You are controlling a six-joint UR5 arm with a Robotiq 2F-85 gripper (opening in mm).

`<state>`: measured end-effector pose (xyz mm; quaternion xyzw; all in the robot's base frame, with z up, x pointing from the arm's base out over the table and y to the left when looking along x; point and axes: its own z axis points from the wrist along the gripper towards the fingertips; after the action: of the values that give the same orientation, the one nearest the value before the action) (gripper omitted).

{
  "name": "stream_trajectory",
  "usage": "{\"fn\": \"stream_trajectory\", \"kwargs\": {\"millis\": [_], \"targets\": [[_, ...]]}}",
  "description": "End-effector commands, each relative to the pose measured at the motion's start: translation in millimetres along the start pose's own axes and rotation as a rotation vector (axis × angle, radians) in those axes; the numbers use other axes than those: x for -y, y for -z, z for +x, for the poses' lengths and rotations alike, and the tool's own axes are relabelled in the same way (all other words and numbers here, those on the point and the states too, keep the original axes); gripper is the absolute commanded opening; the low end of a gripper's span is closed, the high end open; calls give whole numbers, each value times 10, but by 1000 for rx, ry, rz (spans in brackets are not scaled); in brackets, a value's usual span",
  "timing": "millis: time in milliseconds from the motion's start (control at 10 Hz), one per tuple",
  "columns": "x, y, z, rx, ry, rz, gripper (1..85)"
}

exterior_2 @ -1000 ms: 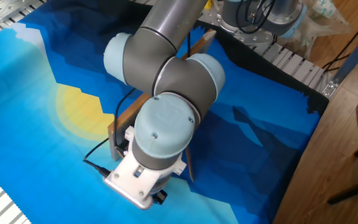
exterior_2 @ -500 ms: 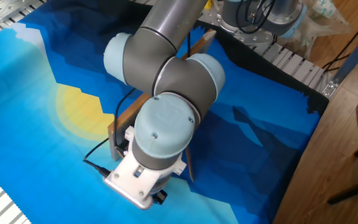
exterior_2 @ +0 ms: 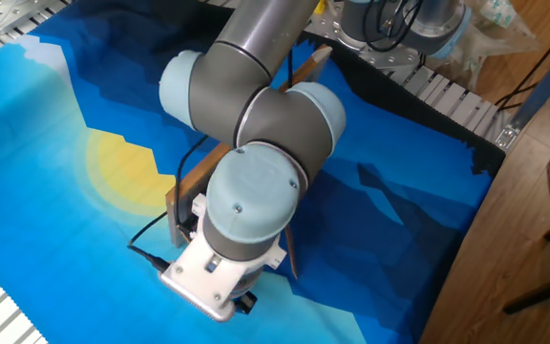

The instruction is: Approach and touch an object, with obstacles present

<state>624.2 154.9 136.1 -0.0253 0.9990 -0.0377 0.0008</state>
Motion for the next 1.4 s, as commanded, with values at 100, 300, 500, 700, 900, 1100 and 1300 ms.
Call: {"fn": "stream_trajectory", "kwargs": {"millis": [100, 300, 500, 700, 900, 1100, 1300], "targets": [[212, 380, 334, -34, -5, -11, 10], [140, 390, 376, -37, -30, -15, 10], [11, 317, 213, 12, -61, -32, 10], [64, 319, 115, 50, -73, -13, 10], [197, 323, 90, 62, -86, 37, 10], [224, 329, 16, 91, -85, 47, 10], [308, 763, 281, 22, -87, 51, 10]]}}
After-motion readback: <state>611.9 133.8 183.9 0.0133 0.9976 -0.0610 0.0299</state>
